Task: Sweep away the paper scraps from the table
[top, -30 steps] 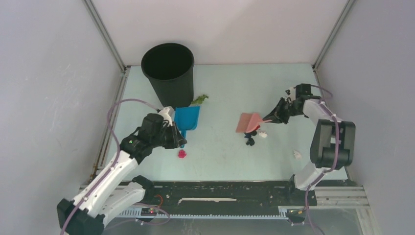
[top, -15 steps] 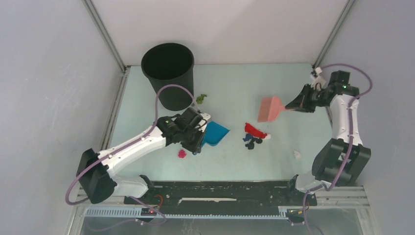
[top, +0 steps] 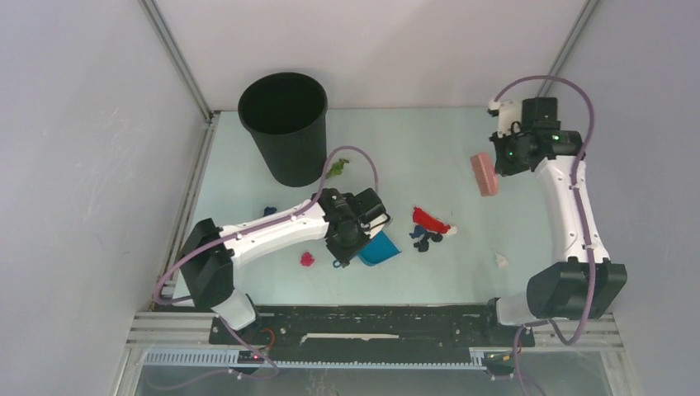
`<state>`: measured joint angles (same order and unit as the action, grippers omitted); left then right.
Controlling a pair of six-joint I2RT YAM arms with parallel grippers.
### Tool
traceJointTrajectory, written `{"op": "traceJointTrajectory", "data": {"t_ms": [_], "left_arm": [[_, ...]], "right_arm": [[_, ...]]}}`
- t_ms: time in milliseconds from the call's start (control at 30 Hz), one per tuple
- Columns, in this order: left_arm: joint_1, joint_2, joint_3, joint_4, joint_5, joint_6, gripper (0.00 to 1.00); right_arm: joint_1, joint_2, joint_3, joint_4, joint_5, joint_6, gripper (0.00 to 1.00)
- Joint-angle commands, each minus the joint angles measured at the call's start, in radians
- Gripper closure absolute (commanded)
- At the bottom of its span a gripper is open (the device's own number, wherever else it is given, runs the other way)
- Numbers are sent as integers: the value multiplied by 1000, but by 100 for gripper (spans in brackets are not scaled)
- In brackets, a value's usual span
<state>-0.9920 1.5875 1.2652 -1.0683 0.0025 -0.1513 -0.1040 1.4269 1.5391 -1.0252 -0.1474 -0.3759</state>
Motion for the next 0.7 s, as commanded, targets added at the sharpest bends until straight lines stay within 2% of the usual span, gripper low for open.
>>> {"op": "traceJointTrajectory", "data": {"t_ms": [0,167,367,467,667], "left_arm": [[-6,47,113,-61,-38,78,98],[-26,140,201,-93,-49,111,99],[-46,236,261,-102,-15,148,100],[-46,265,264,-81,64,188,100],[-49,351,331,-68,78,208,100]], "right_arm": [[95,6,22,8,253,-79,100],[218,75,-16,-40,262,-36,100],[311,125,-87,-73,196,26,100],[340,137,-106,-96,105,49,100],[367,164,-120,-157,-106,96,100]]}}
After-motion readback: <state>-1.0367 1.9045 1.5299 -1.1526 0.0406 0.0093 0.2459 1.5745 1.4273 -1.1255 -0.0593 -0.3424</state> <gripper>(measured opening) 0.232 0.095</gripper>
